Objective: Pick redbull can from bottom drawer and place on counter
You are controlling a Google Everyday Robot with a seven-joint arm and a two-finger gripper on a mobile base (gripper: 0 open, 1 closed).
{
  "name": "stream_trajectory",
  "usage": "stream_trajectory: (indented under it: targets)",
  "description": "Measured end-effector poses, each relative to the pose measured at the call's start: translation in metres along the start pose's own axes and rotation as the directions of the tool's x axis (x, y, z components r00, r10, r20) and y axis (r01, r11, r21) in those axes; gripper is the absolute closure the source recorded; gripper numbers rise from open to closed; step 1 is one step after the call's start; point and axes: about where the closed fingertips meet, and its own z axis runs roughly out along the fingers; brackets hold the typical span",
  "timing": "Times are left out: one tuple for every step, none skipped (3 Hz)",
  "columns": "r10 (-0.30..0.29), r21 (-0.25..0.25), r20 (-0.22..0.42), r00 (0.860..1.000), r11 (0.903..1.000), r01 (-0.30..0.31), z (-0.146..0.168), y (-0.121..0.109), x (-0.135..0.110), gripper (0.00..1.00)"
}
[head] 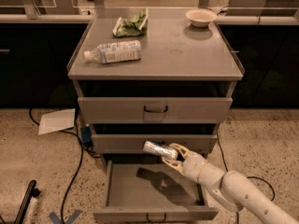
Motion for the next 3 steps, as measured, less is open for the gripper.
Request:
stream_trajectory:
  targets:
    - [0.0,0.0,0.0,1.0,1.0,0.0,0.0,0.0,0.0,1.0]
    - [-0.009,-0.04,0.014,1.0,0.9991,0.01,-0.005,-0.001,-0.033,1.0]
    - [-0.06,-0.07,0.056,0.997,0.9955,0.064,-0.023,-0.005,-0.096,1.0]
